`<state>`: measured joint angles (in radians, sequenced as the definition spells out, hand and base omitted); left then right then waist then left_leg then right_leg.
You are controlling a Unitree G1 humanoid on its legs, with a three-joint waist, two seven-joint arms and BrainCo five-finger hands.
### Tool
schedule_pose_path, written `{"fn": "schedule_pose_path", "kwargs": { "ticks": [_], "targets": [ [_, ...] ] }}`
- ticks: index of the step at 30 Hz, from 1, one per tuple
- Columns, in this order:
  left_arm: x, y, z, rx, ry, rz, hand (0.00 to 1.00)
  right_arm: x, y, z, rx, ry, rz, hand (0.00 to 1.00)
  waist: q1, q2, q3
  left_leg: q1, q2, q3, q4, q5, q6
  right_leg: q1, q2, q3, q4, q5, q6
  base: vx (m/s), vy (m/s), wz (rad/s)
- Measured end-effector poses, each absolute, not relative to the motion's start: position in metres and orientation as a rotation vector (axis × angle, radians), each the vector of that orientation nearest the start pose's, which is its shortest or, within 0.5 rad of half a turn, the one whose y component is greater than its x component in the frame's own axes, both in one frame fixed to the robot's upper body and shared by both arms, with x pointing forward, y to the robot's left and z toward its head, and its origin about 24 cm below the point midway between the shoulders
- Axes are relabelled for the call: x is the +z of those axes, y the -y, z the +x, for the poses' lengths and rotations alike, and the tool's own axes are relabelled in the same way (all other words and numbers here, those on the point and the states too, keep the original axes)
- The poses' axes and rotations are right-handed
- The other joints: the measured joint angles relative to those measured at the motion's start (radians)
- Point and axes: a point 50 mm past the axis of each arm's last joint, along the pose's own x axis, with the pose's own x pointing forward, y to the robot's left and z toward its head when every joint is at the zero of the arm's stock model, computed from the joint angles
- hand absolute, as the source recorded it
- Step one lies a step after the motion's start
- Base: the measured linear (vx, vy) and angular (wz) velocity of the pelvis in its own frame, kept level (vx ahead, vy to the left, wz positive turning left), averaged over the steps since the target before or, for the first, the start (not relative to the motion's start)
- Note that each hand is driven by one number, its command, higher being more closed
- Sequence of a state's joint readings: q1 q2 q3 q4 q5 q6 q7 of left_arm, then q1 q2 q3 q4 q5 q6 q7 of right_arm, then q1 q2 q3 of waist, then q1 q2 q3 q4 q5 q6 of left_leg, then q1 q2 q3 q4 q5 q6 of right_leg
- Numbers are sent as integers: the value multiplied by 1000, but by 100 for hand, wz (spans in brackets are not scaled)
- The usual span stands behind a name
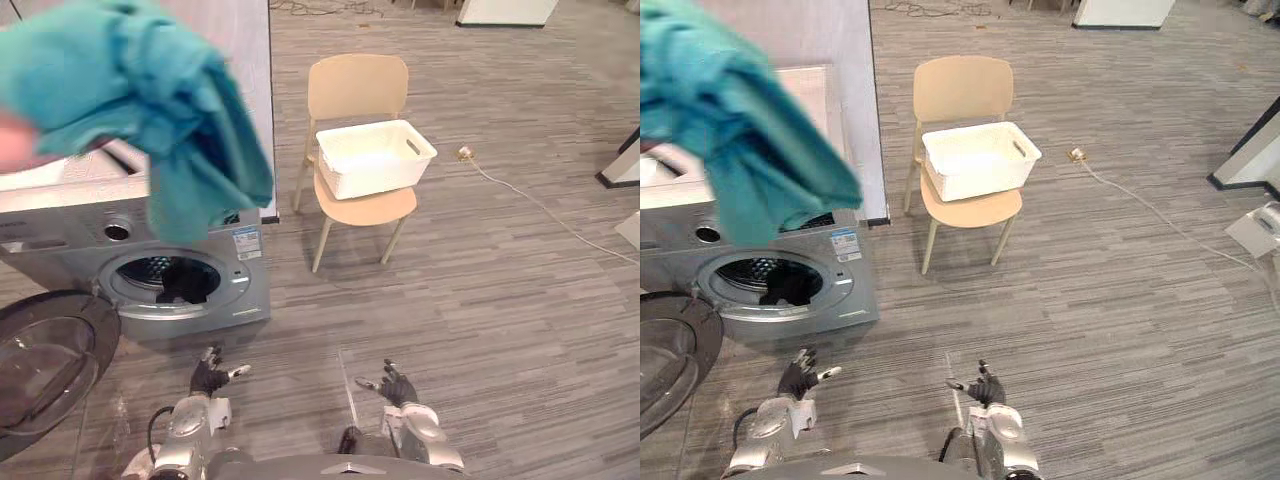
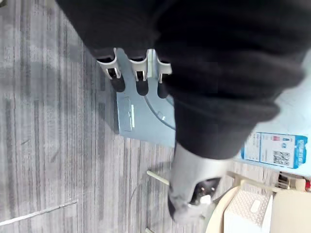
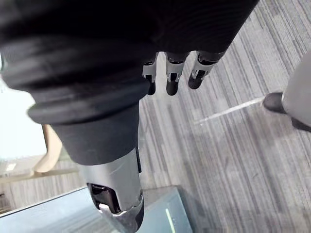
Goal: Pick up the laundry basket with both hands and put the clothes into the washing machine.
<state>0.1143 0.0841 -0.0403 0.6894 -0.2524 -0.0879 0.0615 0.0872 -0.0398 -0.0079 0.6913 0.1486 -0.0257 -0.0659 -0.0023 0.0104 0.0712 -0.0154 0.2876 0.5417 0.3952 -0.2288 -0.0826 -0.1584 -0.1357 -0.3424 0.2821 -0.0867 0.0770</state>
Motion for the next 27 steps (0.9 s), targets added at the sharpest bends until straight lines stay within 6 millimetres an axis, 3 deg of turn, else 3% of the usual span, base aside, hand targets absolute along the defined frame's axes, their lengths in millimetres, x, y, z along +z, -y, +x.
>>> {"fn": "schedule_pose_path", "kwargs": {
  "ticks": [2,8,13,17,20,21,22,23,25,26,27],
  "targets": [
    [-121,-169,152,192,-732,-191,0,-119,171,161,-149,-756,72,0,8,20,3,18,36,4,-15,21,-12,62,66,0,-125,65,-18,-93,-169,-22],
    [-118,-152,151,147,-721,-248,0,-121,162,156,-105,-759,61,0,5,8,8,18,74,-4,-56,58,-60,152,157,0,-361,190,-62,-139,-100,-9],
    [-109,-147,153,140,-665,-304,0,-120,155,156,-71,-753,50,0,12,25,43,14,119,-50,9,11,-78,180,209,18,-371,185,-71,-127,-7,-16],
    [-101,-140,161,95,-626,-316,0,-115,154,164,-63,-713,49,0,16,34,60,-39,51,-197,21,-22,-68,152,220,52,-371,165,-66,-71,47,-27],
    [-96,-130,170,38,-602,-311,0,-102,159,180,-70,-637,40,0,31,46,75,-75,-25,-243,25,-60,-27,94,211,113,-364,166,-64,-76,94,-74],
    [-94,-125,174,16,-593,-311,0,-98,161,183,-73,-615,35,0,29,47,75,-60,-45,-238,-6,-44,8,88,205,131,-363,168,-61,-31,92,-85],
    [-93,-124,177,9,-587,-307,0,-97,160,184,-74,-610,38,0,25,47,77,-48,-56,-239,-21,-39,19,89,201,140,-363,168,-61,-12,123,-47],
    [-87,-119,186,-26,-563,-295,0,-93,161,186,-79,-591,45,0,3,29,83,-22,-90,-235,-53,-36,23,65,174,144,-303,155,-56,-14,106,-15],
    [-82,-110,194,-86,-543,-270,0,-90,160,187,-98,-573,66,0,-9,21,80,-2,-110,-225,-82,-30,28,14,146,137,-198,126,-47,5,78,-7],
    [-81,-105,195,-134,-537,-239,0,-88,161,188,-110,-562,77,0,-21,-4,85,22,-128,-219,-112,-29,28,-12,123,136,-127,87,-19,92,53,-8],
    [-80,-101,194,-171,-539,-220,0,-88,159,189,-107,-559,86,0,-31,-11,80,44,-139,-217,-128,-29,28,-22,101,133,-79,71,-23,91,40,-10]
  ]
}}
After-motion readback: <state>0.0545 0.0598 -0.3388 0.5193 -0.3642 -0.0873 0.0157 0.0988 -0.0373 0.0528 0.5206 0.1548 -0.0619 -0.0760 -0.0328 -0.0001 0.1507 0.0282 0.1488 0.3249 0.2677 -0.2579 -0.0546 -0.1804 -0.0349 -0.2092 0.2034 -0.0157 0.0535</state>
